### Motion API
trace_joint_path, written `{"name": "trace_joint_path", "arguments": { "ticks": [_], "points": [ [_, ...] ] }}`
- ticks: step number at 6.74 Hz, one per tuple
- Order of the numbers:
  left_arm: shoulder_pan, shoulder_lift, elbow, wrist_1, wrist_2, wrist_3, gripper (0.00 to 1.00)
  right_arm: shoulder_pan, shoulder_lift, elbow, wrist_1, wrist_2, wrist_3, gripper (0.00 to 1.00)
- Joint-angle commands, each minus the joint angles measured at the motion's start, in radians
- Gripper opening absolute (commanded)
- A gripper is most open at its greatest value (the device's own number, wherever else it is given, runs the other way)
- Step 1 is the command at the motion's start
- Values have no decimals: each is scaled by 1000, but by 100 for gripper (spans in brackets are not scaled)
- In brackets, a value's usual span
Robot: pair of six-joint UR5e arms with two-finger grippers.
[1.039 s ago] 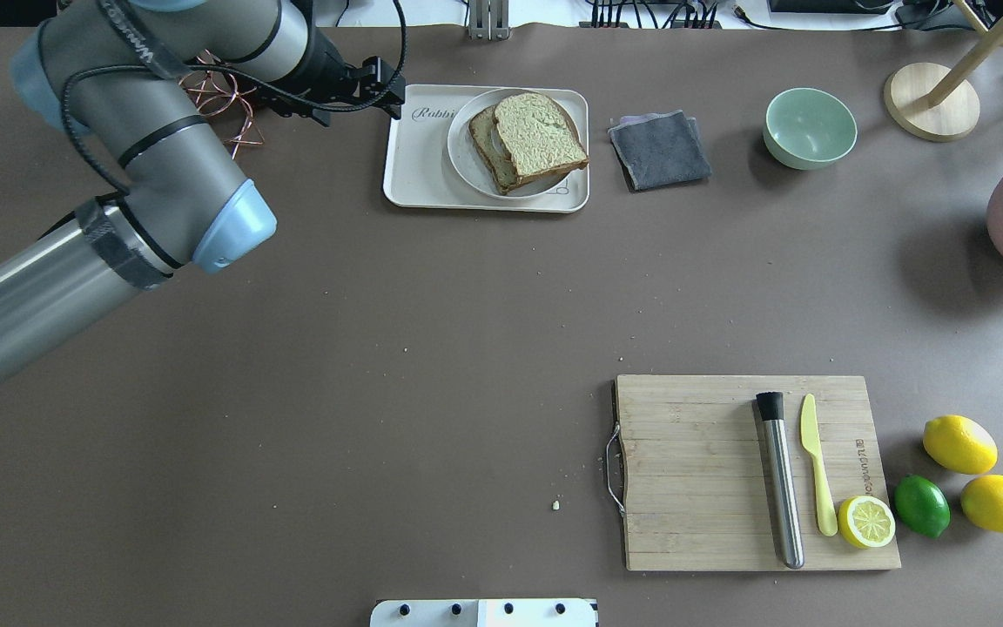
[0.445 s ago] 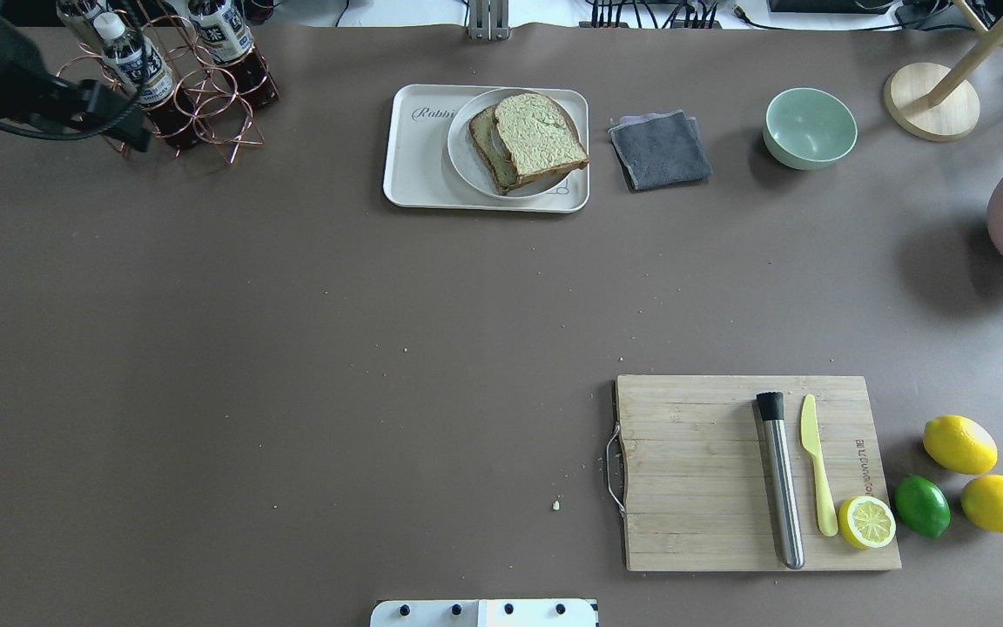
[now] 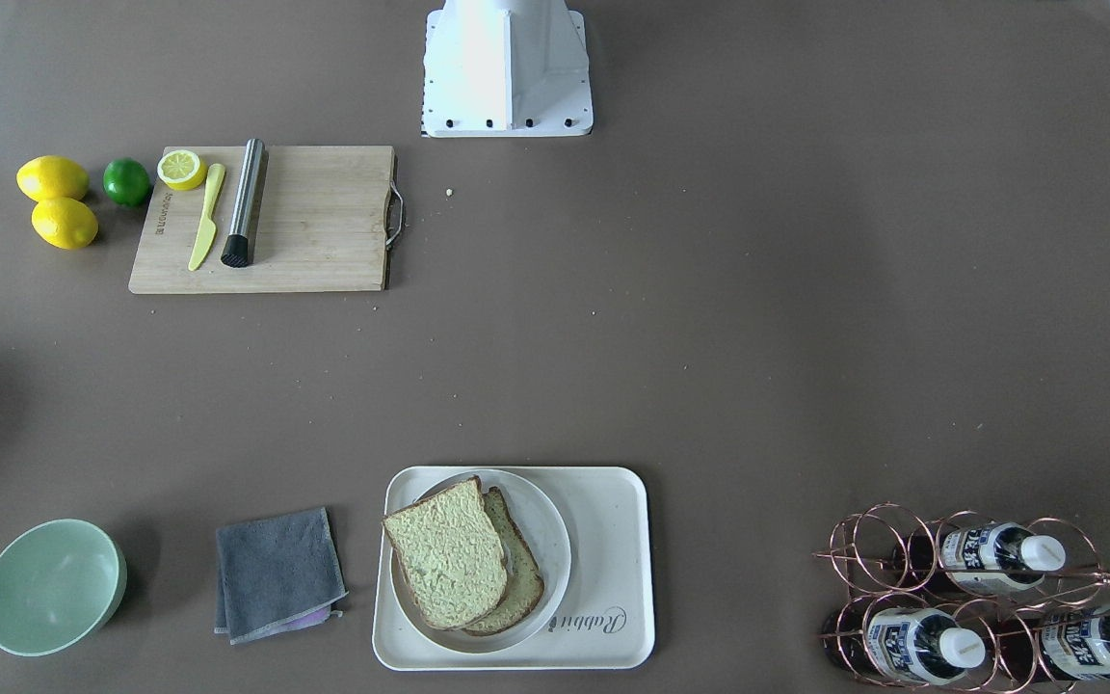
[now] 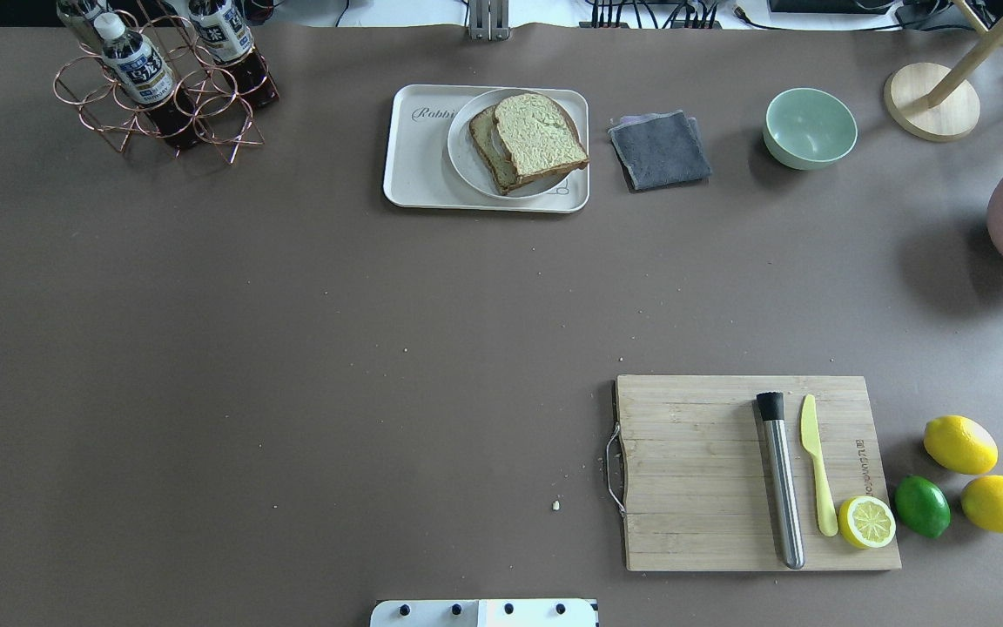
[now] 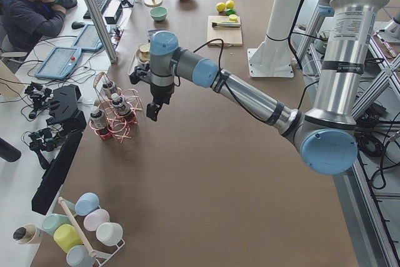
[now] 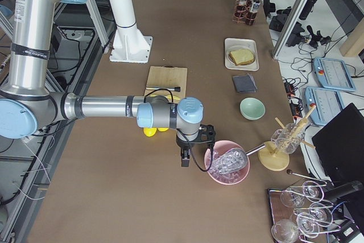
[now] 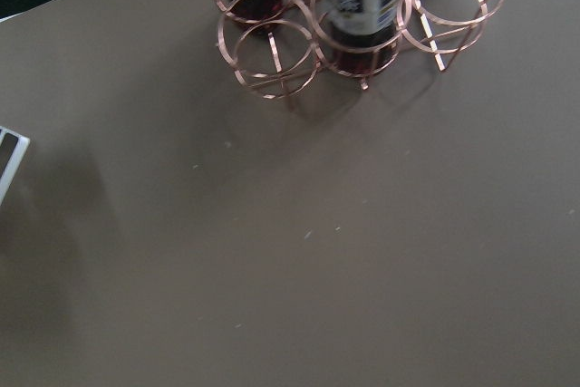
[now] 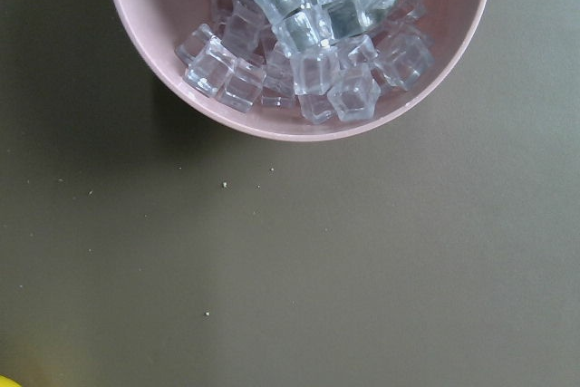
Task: Make sandwich and place on tray
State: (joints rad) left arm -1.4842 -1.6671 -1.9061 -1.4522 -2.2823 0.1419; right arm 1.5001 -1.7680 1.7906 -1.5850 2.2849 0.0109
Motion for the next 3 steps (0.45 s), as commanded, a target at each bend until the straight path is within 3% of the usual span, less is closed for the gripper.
{"name": "trace_joint_path", "arguments": {
  "ticks": [1,3],
  "points": [
    [-97,88,100,1,10,172,98,0,-1,-2,0,1,1,100],
    [-217,102,175,-14,-43,113,98,0,-1,-2,0,2,-2,100]
  ]
}}
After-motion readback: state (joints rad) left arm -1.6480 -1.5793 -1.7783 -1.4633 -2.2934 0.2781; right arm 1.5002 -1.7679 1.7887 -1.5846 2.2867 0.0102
